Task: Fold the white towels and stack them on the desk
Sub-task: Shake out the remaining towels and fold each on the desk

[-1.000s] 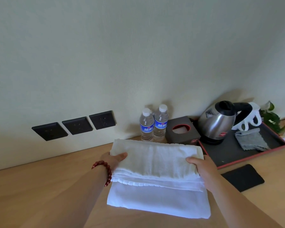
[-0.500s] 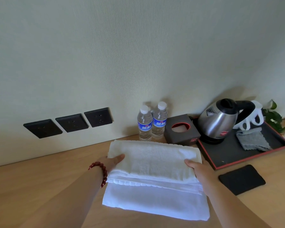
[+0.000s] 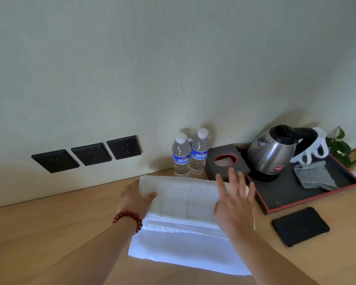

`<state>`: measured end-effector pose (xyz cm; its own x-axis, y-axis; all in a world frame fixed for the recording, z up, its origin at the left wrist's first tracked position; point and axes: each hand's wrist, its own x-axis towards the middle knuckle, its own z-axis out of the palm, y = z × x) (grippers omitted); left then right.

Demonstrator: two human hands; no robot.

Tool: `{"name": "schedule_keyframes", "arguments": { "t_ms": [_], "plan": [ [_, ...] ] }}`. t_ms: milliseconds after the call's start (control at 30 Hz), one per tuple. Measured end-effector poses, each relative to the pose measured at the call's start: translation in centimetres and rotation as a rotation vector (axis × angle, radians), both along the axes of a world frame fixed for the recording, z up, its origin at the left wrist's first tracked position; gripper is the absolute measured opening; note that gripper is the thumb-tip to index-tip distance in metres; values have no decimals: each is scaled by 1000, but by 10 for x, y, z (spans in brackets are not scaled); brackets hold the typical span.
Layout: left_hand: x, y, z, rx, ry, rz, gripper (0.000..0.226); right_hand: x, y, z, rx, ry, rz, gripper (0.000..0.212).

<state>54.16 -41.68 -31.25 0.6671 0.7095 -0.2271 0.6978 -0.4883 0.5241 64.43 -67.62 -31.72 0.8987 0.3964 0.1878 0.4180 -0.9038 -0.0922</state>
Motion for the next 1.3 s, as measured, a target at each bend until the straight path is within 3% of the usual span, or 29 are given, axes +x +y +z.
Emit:
{"name": "schedule_keyframes", "arguments": {
  "t_ms": [67, 100, 167, 233, 300, 400, 767, 1000, 1133, 1300],
  "plan": [
    [-6, -10, 1, 501, -5, -223, 70, -8, 23, 6, -23, 22, 74, 65],
    [-7, -12, -2, 638, -52, -277, 69, -13, 33, 5, -35, 56, 99, 58],
    [-8, -14, -5, 728, -137, -358, 69, -22, 47, -7, -59, 146, 108, 56],
    [-7, -17, -13, 783, -97, -592, 65, -26, 47, -25, -66, 232, 71, 61],
    [-10, -24, -29, 755, 2, -791, 60, -28, 39, -39, -53, 247, 51, 63],
    [-11, -32, -44, 519, 161, -628, 66, -31, 27, -45, -41, 229, 62, 66],
    [-3, -42, -39, 336, 332, -576, 70, -25, 9, -47, -69, 340, -2, 74],
    [-14, -26, 8, 251, 602, -666, 79, -10, 36, 17, -310, 682, -58, 74],
    [-30, -2, 70, 317, 573, -630, 56, -13, 71, 68, -409, 700, -111, 58],
    [-82, 48, 125, 282, 516, -511, 41, -50, 126, 115, -446, 589, -10, 43]
  ]
}}
